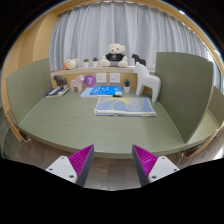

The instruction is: Fold towel

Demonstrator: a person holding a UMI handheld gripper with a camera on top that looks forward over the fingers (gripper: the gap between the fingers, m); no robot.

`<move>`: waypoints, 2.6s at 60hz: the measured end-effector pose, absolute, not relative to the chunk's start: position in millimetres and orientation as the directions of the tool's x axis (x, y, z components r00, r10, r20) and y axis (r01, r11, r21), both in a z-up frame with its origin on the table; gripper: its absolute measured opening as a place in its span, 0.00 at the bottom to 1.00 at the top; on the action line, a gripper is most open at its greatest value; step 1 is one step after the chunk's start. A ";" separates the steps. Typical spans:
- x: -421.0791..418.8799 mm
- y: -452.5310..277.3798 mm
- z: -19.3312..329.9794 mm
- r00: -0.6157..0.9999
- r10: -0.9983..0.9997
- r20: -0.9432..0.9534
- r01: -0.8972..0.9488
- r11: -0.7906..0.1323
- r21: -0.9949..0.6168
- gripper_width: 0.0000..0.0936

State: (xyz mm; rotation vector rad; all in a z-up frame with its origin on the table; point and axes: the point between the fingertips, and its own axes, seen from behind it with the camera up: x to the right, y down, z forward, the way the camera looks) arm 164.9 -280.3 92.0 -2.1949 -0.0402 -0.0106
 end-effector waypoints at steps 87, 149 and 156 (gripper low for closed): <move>286.1 92.3 132.2 0.978 -0.004 0.209 0.164 -0.603 -0.780 0.07; 166.7 -140.4 234.3 0.999 0.034 -0.003 0.013 -0.475 -0.880 0.81; 148.9 -177.7 236.5 0.999 0.045 0.012 0.032 -0.473 -0.881 0.81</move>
